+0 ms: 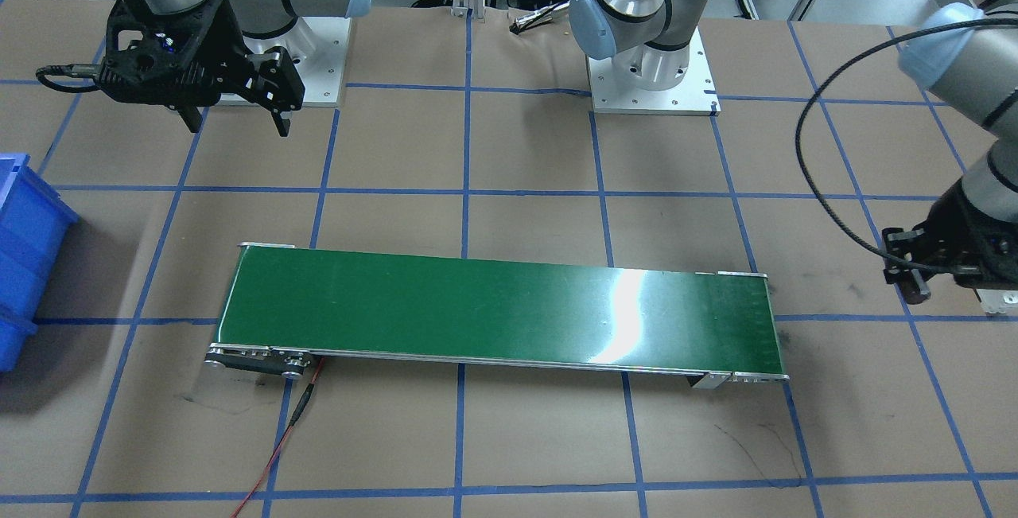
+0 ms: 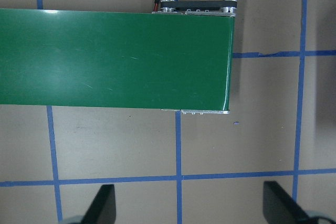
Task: Move capacitor from left to right
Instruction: 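Carry the capacitor over the conveyor and release it onto the belt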
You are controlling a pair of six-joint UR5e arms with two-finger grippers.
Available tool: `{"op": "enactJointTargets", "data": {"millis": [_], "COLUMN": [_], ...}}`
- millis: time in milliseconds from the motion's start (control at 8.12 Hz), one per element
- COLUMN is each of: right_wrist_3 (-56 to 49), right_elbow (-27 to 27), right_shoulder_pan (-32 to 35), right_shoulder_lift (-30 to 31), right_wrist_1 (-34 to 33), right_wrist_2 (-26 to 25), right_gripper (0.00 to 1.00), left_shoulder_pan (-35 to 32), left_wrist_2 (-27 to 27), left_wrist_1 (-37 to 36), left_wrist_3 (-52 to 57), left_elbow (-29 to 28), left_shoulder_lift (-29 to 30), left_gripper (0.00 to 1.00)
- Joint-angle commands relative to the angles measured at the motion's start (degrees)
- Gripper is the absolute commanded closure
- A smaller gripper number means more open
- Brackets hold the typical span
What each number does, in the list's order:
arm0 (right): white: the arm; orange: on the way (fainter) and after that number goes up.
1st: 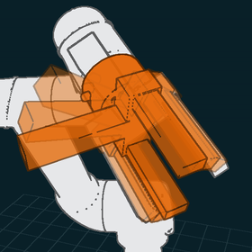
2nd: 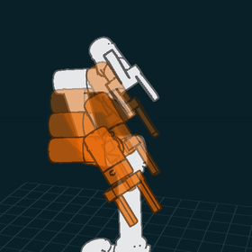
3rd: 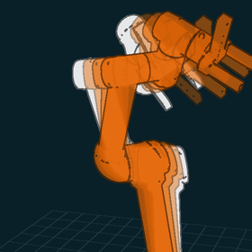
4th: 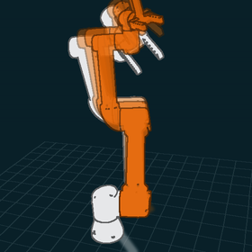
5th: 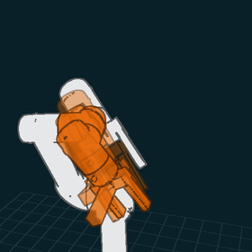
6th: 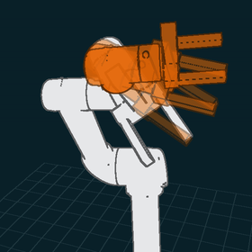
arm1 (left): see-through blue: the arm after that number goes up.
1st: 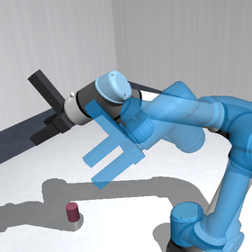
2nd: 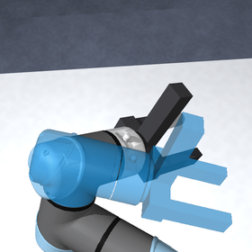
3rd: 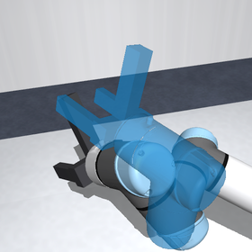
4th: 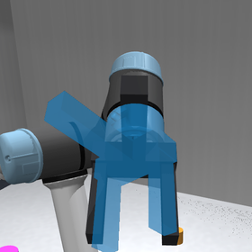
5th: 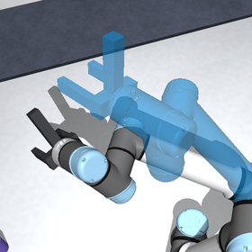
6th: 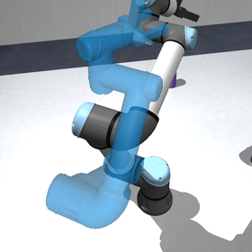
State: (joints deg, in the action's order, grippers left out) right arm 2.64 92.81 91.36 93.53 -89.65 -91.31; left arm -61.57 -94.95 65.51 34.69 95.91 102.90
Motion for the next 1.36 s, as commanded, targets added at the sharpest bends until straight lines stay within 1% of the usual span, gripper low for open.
{"op": "enactJointTargets", "data": {"millis": [0, 123, 246, 493, 862, 1109, 1232], "right_wrist_3": [0.0, 0.0, 0.0, 0.0, 0.0, 0.0, 0.0], "right_elbow": [0.0, 0.0, 0.1, 0.1, 0.1, 0.1, 0.1], "right_shoulder_pan": [0.0, 0.0, 0.0, 0.0, 0.0, 0.0, 0.0], "right_shoulder_lift": [0.0, 0.0, 0.0, 0.0, 0.0, 0.0, 0.0], "right_wrist_1": [0.1, 0.1, 0.2, 0.3, 0.3, 0.3, 0.3], "right_wrist_2": [-0.1, 0.1, 0.0, -0.2, -0.2, -0.2, -0.2], "right_gripper": [0.0, 0.0, 0.0, 0.0, 0.0, 0.0, 0.0], "left_shoulder_pan": [-11.9, -12.3, -12.3, -12.3, -12.3, -12.3, -12.3], "left_wrist_2": [2.3, 2.9, 5.4, 5.6, 5.1, 5.2, 4.9], "left_wrist_1": [-4.5, -4.7, -4.8, -5.0, -4.6, -4.2, -4.0], "left_wrist_3": [-7.5, -7.0, -5.6, -4.8, -4.3, -5.2, -7.6], "left_elbow": [0.2, 0.3, 0.2, 0.4, 0.3, 0.7, 0.7], "left_shoulder_lift": [0.2, 1.6, 3.7, 7.0, 9.7, 9.9, 9.9], "left_gripper": [1.0, 1.0, 1.0, 1.0, 1.0, 1.0, 1.0]}}
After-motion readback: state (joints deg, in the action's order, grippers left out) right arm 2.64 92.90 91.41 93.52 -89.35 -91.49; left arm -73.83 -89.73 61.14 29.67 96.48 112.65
